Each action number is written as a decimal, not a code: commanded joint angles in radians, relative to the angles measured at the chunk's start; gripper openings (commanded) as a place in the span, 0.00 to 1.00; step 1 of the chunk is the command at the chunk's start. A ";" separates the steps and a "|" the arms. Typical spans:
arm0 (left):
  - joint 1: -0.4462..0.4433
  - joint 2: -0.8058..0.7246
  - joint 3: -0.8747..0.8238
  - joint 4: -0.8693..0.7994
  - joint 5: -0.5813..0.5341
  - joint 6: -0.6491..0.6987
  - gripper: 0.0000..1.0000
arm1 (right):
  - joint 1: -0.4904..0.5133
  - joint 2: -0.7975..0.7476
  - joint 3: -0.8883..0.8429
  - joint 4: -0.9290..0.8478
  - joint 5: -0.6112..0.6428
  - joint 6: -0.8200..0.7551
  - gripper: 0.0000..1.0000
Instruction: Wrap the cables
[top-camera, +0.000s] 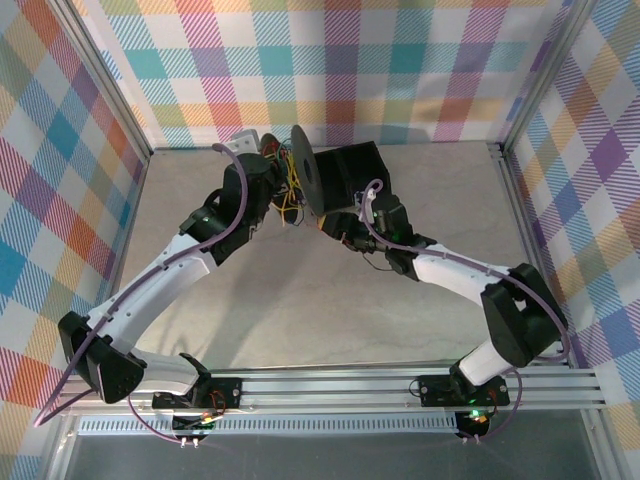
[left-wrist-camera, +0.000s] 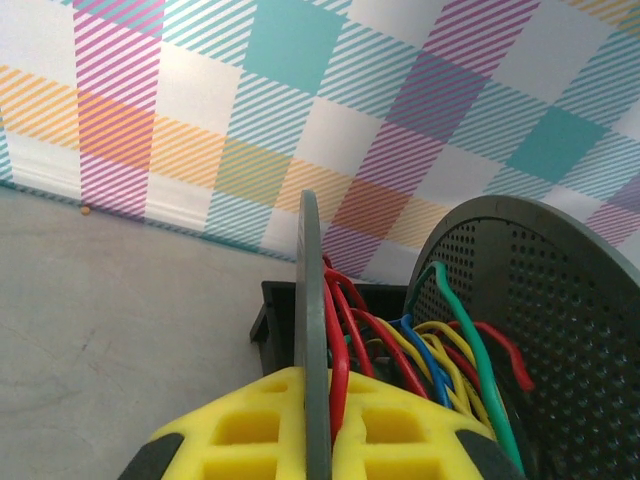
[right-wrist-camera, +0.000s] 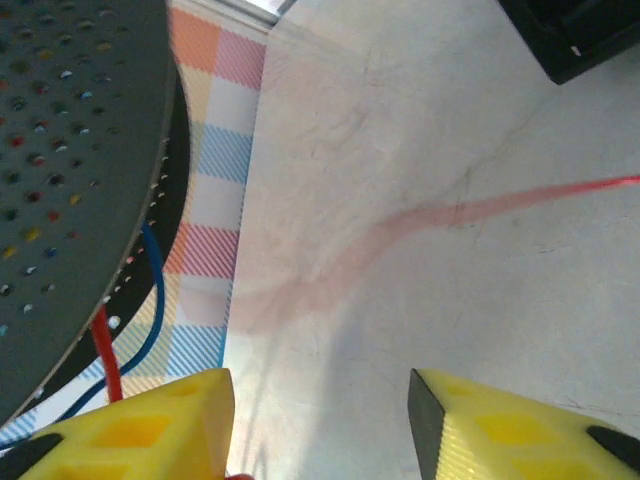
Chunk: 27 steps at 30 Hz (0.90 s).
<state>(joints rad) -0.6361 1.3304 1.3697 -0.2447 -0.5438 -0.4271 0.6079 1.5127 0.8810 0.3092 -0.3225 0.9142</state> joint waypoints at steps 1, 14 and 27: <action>0.035 -0.065 0.106 0.119 -0.013 -0.065 0.00 | 0.018 -0.092 -0.029 -0.104 -0.091 -0.173 0.62; 0.120 -0.059 0.272 -0.183 0.156 -0.153 0.00 | 0.034 -0.461 -0.314 -0.104 0.036 -0.717 0.85; 0.130 -0.057 0.409 -0.406 0.373 -0.119 0.00 | 0.151 -0.459 -0.308 0.001 0.155 -1.082 0.79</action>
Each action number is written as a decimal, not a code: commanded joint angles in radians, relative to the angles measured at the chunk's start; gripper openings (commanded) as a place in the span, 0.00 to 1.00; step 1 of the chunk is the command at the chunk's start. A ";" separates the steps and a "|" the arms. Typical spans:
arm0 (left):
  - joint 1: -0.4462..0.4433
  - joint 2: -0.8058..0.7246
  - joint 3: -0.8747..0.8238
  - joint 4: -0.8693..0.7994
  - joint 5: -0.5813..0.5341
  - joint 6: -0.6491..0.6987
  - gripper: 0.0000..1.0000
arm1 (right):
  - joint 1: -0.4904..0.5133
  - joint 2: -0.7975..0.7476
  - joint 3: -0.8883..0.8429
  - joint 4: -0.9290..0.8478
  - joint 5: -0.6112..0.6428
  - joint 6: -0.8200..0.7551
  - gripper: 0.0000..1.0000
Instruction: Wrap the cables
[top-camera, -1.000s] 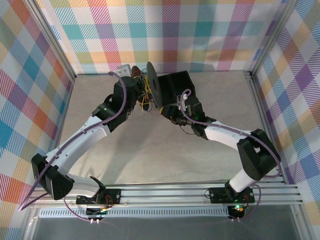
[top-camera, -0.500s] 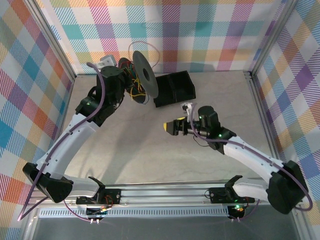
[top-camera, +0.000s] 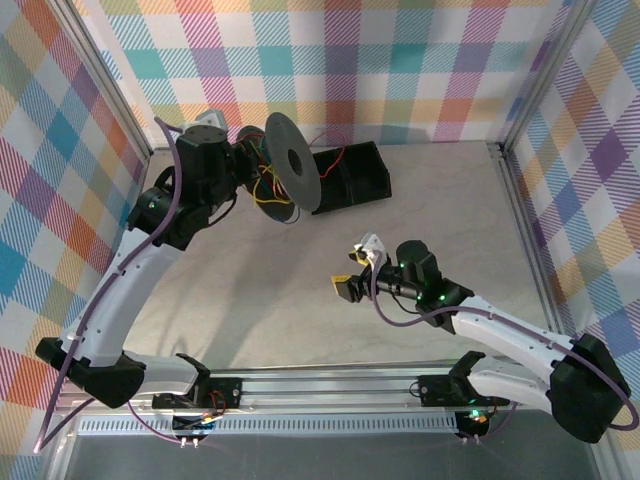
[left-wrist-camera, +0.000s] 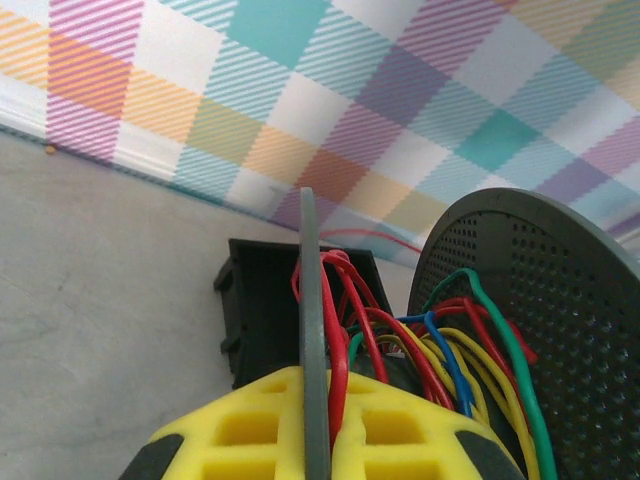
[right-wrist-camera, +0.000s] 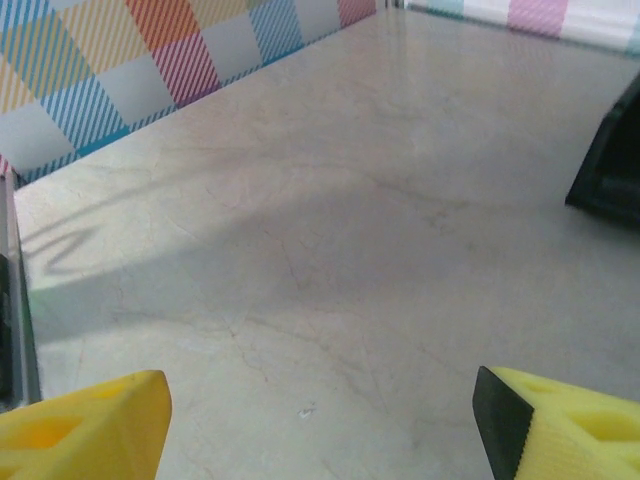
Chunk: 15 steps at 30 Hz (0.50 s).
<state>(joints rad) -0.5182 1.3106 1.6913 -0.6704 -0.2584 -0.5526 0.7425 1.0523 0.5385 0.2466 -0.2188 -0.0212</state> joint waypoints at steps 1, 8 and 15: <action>0.013 -0.032 0.105 -0.009 0.111 0.014 0.00 | 0.017 -0.001 0.036 0.073 0.064 -0.170 0.79; 0.122 0.053 0.229 -0.144 0.449 -0.010 0.00 | 0.017 0.006 -0.002 0.194 0.133 -0.372 0.80; 0.265 0.170 0.239 -0.109 0.857 -0.189 0.00 | 0.015 0.099 -0.032 0.378 0.278 -0.517 0.78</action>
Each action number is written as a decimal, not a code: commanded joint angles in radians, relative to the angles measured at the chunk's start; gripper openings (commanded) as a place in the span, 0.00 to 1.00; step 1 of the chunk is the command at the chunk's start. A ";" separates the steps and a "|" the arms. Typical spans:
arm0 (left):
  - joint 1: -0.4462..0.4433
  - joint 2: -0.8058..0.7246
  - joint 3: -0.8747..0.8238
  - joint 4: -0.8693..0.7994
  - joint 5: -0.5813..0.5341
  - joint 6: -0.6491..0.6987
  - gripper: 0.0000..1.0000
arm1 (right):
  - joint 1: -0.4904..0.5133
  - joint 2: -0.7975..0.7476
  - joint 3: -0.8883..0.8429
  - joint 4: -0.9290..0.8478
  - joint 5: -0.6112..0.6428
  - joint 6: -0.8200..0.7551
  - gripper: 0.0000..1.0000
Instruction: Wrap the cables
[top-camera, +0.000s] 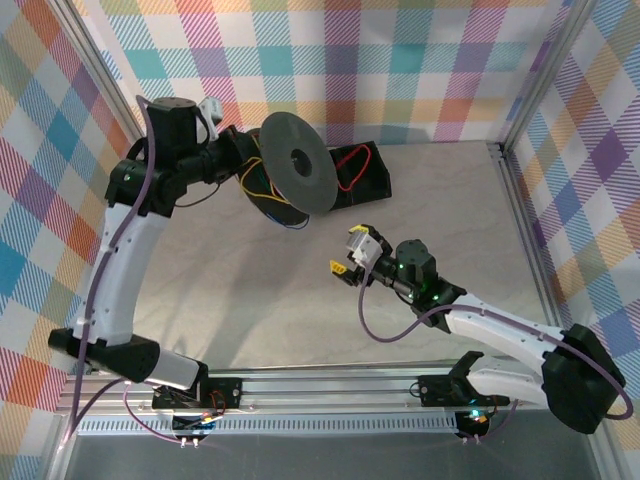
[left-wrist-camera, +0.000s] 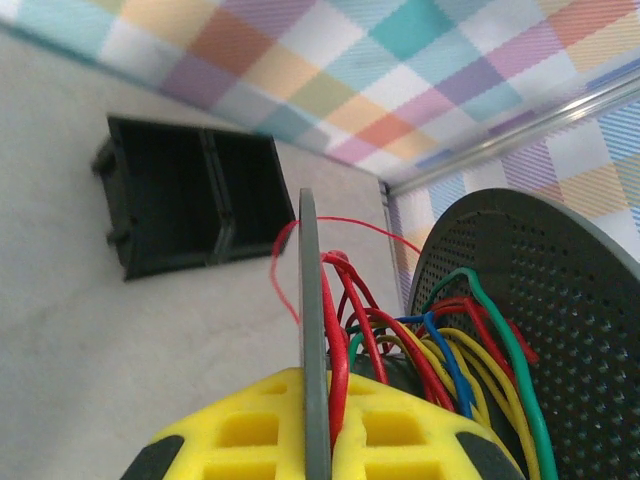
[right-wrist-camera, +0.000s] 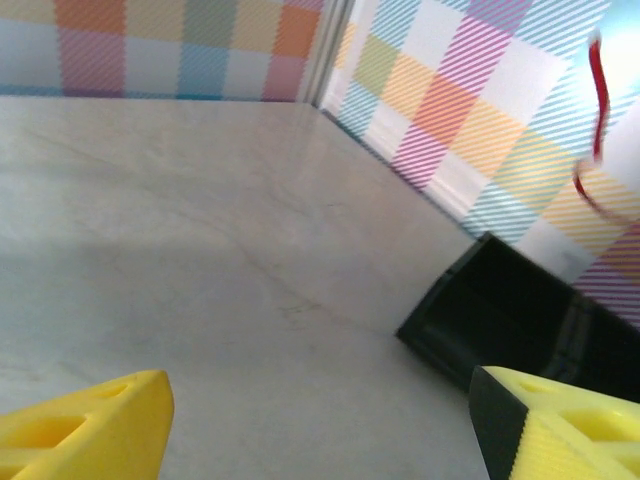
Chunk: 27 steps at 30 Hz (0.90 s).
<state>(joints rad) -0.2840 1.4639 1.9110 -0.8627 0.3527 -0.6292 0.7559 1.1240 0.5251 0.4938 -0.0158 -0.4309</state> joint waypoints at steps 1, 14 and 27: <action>0.037 0.022 0.015 0.082 0.265 -0.121 0.00 | 0.002 0.043 -0.017 0.168 0.079 -0.127 0.77; 0.042 -0.045 -0.061 0.041 0.310 -0.126 0.00 | -0.054 0.142 -0.048 0.413 0.061 -0.190 0.65; 0.042 -0.086 -0.116 0.053 0.315 -0.129 0.00 | -0.132 -0.006 -0.142 0.443 0.043 -0.161 0.63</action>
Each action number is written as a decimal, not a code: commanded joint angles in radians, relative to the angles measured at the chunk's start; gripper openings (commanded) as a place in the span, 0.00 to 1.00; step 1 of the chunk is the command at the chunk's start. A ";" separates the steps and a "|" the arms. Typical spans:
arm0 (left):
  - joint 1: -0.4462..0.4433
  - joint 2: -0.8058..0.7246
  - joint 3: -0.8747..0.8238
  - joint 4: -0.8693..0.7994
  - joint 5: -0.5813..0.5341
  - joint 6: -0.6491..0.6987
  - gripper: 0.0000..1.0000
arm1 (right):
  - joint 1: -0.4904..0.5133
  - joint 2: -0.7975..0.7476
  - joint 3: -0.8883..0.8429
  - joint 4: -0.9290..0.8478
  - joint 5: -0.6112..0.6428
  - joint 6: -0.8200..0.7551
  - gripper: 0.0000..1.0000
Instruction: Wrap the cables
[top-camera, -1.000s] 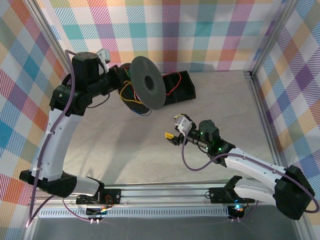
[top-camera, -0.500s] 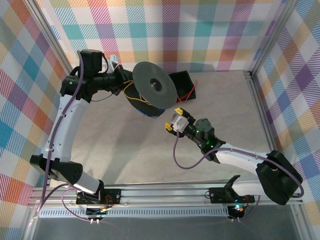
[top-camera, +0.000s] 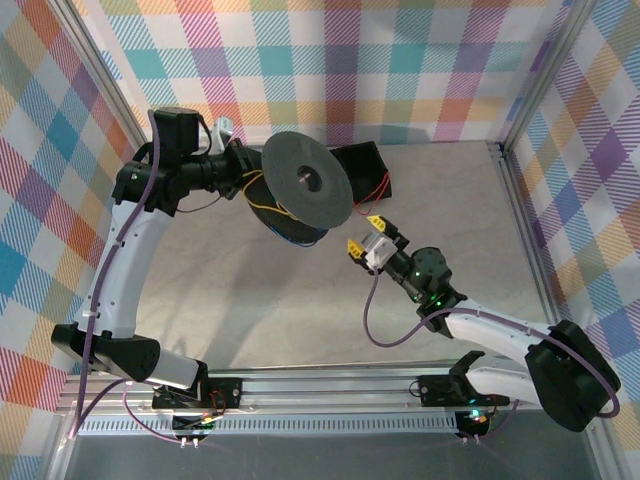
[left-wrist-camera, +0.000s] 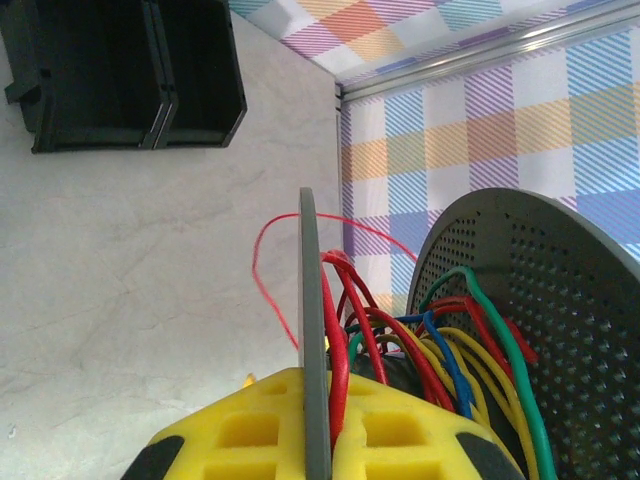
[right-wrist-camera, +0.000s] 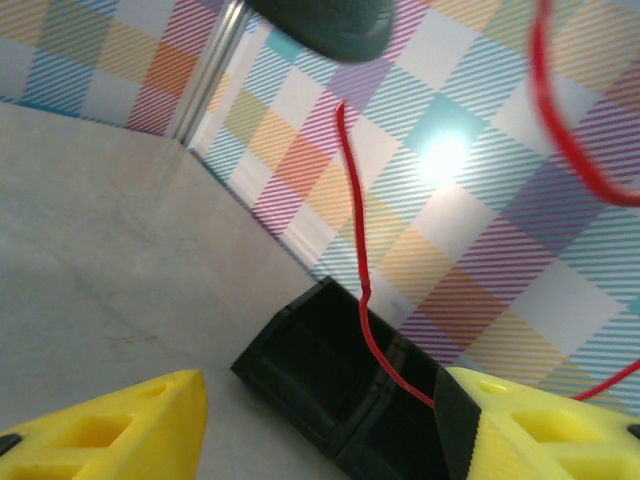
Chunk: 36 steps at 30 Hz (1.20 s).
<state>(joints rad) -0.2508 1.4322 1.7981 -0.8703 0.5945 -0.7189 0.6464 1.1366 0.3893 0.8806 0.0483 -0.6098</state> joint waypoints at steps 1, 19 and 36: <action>0.008 -0.058 -0.009 0.063 0.074 -0.042 0.00 | -0.031 -0.021 -0.003 0.055 -0.028 0.022 0.63; 0.008 -0.124 -0.066 0.086 0.100 -0.062 0.00 | -0.067 0.153 0.131 0.065 -0.131 0.064 0.57; 0.008 -0.125 -0.095 0.114 0.106 -0.079 0.00 | -0.048 0.248 0.203 0.112 -0.166 0.088 0.49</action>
<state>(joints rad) -0.2508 1.3453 1.7039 -0.8608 0.6273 -0.7483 0.5888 1.3697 0.5652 0.9340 -0.0990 -0.5159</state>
